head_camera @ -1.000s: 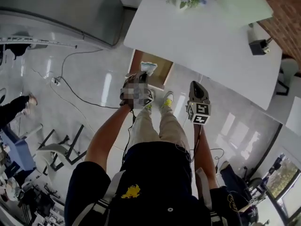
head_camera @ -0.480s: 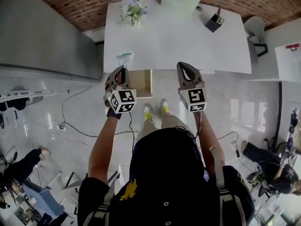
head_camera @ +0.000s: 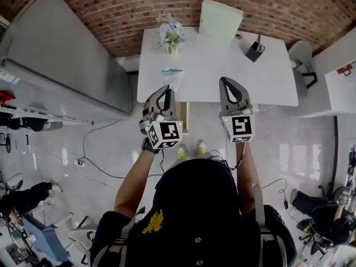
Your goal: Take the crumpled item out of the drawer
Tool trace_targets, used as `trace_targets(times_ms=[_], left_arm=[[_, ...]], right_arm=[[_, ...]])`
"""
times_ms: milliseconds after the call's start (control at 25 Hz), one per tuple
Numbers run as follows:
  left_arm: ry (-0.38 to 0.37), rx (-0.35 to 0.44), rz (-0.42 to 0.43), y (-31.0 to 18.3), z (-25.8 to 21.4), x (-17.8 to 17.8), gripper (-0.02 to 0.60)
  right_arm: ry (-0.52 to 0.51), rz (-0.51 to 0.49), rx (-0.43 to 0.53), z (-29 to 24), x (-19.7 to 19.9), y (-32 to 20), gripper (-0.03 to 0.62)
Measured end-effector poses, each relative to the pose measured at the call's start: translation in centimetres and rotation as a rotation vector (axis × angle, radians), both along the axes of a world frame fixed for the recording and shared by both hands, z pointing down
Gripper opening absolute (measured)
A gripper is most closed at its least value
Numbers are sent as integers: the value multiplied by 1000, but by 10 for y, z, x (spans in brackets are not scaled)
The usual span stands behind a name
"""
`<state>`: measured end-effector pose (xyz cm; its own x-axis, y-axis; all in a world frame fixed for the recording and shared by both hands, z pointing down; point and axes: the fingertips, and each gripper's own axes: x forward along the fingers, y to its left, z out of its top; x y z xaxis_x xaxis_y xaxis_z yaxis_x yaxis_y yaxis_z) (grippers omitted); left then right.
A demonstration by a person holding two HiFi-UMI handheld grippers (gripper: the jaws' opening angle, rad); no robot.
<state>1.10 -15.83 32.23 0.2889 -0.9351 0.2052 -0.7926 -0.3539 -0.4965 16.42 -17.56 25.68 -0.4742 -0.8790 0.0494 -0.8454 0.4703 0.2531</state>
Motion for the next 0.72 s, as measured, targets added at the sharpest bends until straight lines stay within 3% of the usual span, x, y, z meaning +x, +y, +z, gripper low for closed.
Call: trace_targets(times_ms=[720], left_arm=[[37, 142, -34, 13, -76, -17, 21]], right_arm=[[29, -54, 118, -50, -27, 17, 26]])
